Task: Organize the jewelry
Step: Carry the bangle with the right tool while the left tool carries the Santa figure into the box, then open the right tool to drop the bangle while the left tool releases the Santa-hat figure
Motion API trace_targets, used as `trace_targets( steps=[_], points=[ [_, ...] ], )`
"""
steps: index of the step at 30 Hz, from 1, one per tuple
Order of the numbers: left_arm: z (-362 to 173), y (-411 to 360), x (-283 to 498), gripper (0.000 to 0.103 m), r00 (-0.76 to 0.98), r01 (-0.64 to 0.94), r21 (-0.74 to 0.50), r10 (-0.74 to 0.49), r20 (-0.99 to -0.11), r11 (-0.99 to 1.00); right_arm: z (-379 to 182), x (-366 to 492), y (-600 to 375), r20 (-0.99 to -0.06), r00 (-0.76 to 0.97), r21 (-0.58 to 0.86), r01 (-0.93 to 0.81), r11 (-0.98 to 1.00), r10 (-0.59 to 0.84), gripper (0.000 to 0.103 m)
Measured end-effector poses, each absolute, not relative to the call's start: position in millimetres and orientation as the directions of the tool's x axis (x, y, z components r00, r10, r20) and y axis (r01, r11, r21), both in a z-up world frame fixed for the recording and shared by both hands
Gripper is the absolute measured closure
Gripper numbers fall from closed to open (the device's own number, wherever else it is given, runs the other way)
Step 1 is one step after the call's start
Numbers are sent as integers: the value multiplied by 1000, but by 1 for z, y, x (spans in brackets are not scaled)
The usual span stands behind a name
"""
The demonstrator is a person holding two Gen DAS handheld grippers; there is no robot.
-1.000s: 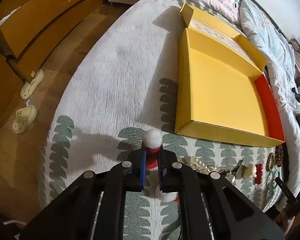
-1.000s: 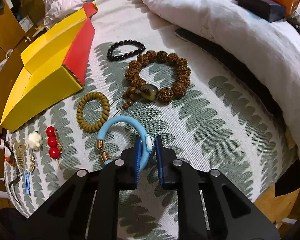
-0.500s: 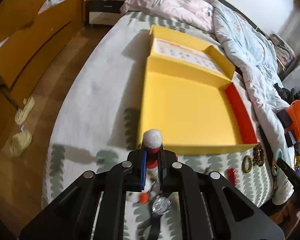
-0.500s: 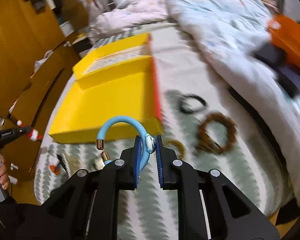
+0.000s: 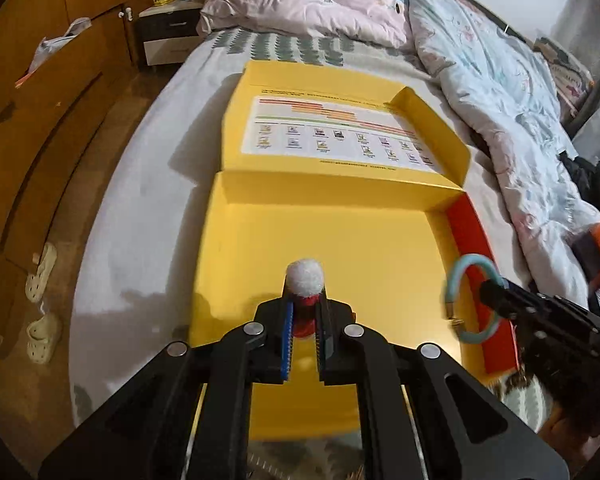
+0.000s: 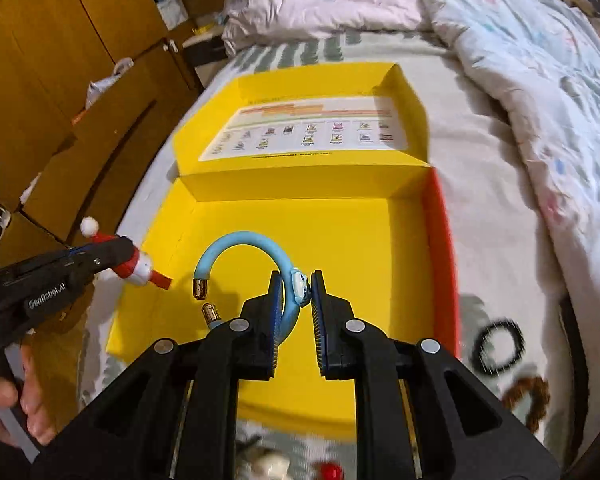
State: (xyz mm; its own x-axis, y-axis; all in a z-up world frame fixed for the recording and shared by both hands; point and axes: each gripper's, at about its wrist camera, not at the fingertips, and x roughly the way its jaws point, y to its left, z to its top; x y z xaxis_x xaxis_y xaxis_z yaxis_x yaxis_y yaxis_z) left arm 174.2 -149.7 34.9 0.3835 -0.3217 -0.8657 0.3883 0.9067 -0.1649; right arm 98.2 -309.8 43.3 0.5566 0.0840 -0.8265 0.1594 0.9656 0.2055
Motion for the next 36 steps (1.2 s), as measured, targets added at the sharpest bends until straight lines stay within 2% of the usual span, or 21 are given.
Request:
trace_targets(
  steps=[12,22,25,29,31,32,33,36],
  points=[
    [-27,-194,225,94,303,380,-156,-282,-910,912,-26,182,-328,-892,448,147,157,977,63,88],
    [-41,-211,242,94,305,378,-143,-269,-914,915,-52,205,-334,-905,421,135,158,978,57,88],
    [-43,-213,244,94,306,381,-134,-261,-915,915,-52,208,-335,-899,435,131,162,978,48,85],
    [-43,-213,247,88,309,375,-127,-253,-917,918,-48,207,-335,-892,450,128,164,978,41,81],
    [-40,-211,247,76,307,368,-132,-254,-917,920,-43,205,-336,-889,455,137,166,977,47,79],
    [-39,-210,248,63,307,364,-137,-257,-916,921,-41,205,-336,-890,454,137,168,976,47,79],
    [-36,-208,247,59,311,361,-141,-261,-914,922,-37,202,-336,-886,461,138,172,975,45,79],
    [-22,-198,241,57,328,360,-146,-272,-905,922,-22,193,-335,-873,485,146,171,974,46,79]
  ],
)
